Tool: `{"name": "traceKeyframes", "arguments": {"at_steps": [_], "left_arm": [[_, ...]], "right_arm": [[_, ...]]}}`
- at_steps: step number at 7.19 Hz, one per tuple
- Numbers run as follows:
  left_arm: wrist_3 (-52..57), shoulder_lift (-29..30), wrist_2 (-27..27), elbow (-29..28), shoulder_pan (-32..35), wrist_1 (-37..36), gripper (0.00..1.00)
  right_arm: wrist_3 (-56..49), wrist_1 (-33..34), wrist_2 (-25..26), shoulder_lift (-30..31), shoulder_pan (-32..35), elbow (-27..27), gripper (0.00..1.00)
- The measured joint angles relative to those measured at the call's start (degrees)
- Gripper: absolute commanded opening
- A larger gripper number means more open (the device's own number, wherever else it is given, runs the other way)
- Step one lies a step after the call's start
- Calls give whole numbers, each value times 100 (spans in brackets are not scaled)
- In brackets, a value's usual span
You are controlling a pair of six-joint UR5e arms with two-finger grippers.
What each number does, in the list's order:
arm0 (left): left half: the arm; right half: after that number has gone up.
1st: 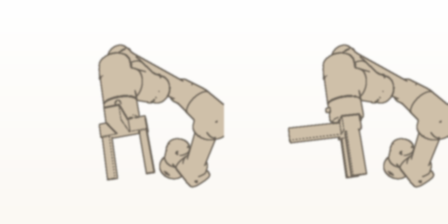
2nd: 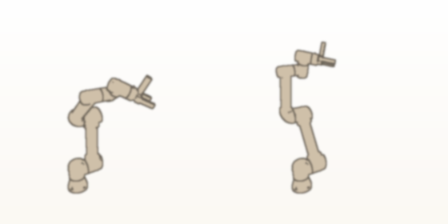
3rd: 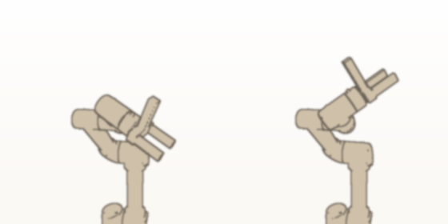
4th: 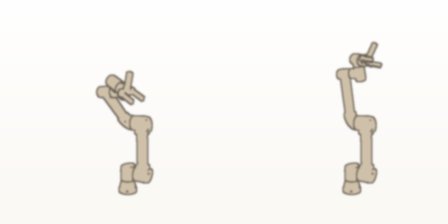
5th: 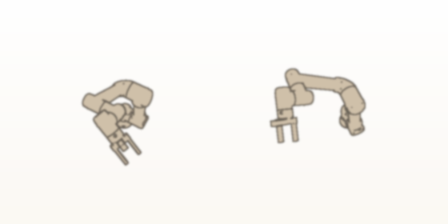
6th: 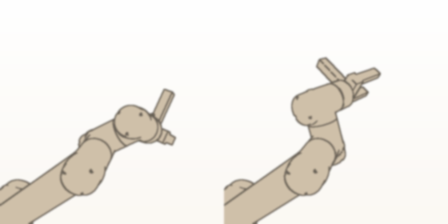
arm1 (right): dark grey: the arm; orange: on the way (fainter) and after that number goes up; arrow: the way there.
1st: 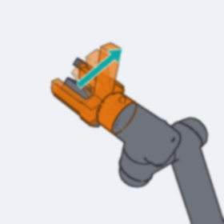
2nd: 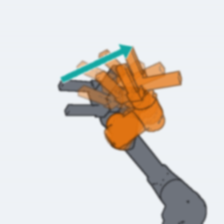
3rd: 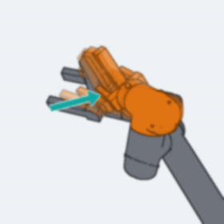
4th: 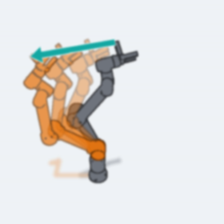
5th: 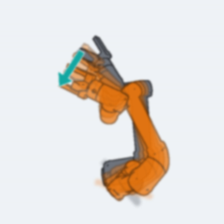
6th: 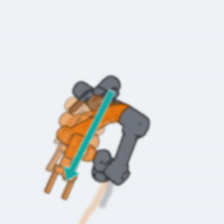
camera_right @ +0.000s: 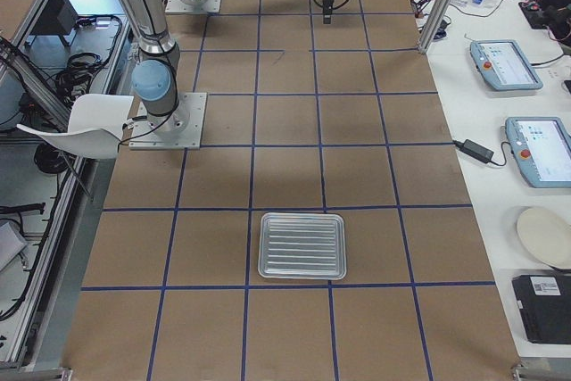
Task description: Place bearing gear from tray to pile
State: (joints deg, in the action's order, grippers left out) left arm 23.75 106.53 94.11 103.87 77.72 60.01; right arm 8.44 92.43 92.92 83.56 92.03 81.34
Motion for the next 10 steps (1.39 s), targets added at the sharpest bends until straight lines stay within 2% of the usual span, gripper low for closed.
{"name": "traceKeyframes", "arguments": {"at_steps": [2, 3, 6, 7, 8, 9, 10], "left_arm": [[1242, 47, 4, 136, -1154, -142, 0], [1663, 146, -8, 148, -1528, -287, 0], [2138, 577, -74, 17, -1861, -714, 0], [2176, 701, -74, -68, -1880, -746, 5], [2183, 799, -73, -142, -1892, -754, 42], [2157, 857, -75, -174, -1908, -757, 95], [2119, 883, -78, -182, -1924, -758, 99]], "right_arm": [[0, -1, -11, 2, 8, -3, 100], [0, -6, -11, 2, 13, -11, 100], [-1, 8, -69, 7, 38, -20, 100], [-1, 13, -76, 7, 40, -24, 100], [6, 29, -86, 5, 42, -28, 100], [15, 38, -122, 5, 44, -35, 100], [16, 37, -172, 16, 48, -50, 100]]}}
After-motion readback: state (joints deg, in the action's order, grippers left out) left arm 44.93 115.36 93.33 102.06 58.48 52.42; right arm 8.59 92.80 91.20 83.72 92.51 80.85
